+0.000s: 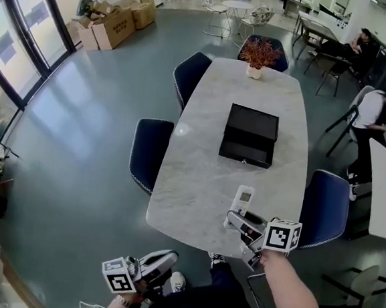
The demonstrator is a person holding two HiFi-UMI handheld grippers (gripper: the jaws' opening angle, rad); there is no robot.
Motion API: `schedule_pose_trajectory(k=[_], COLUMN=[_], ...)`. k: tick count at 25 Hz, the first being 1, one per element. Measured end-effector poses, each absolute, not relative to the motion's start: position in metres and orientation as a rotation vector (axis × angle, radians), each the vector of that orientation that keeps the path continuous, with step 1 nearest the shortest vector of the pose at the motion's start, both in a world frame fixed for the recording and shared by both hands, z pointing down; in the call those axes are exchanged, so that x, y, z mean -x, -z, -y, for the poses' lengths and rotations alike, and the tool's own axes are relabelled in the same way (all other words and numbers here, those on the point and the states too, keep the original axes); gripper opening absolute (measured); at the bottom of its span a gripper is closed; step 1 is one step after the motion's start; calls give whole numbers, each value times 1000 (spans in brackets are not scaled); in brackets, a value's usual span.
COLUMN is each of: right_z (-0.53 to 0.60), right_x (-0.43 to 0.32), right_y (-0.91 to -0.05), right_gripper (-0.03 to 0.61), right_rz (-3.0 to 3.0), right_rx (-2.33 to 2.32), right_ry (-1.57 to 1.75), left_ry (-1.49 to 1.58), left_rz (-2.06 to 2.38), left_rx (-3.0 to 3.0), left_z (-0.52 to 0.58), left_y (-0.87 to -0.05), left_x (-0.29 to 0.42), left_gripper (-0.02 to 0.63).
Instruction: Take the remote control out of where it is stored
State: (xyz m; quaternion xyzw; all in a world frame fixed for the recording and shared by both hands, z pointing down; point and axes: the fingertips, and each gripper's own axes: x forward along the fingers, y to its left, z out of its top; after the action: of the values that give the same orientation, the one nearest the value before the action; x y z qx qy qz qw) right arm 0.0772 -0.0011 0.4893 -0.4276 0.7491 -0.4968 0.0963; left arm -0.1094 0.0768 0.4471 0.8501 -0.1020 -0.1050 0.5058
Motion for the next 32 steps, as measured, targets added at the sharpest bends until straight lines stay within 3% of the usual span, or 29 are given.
schedule_pose_trajectory(k=[17,32], right_z=[-209,-287], right_x=[62,62], right_y=[-485,-470], right_gripper=[186,186], right_rz=[-1994,-2025], right_rx=[1318,1324], right_ry=[1458,1407], left_ry=[58,-17], left_rz=[-37,-147], left_rx=[-2114,-2125], left_z=[-186,-246], left_y=[-445,-445], left_x=[167,128], left_gripper=[6,6])
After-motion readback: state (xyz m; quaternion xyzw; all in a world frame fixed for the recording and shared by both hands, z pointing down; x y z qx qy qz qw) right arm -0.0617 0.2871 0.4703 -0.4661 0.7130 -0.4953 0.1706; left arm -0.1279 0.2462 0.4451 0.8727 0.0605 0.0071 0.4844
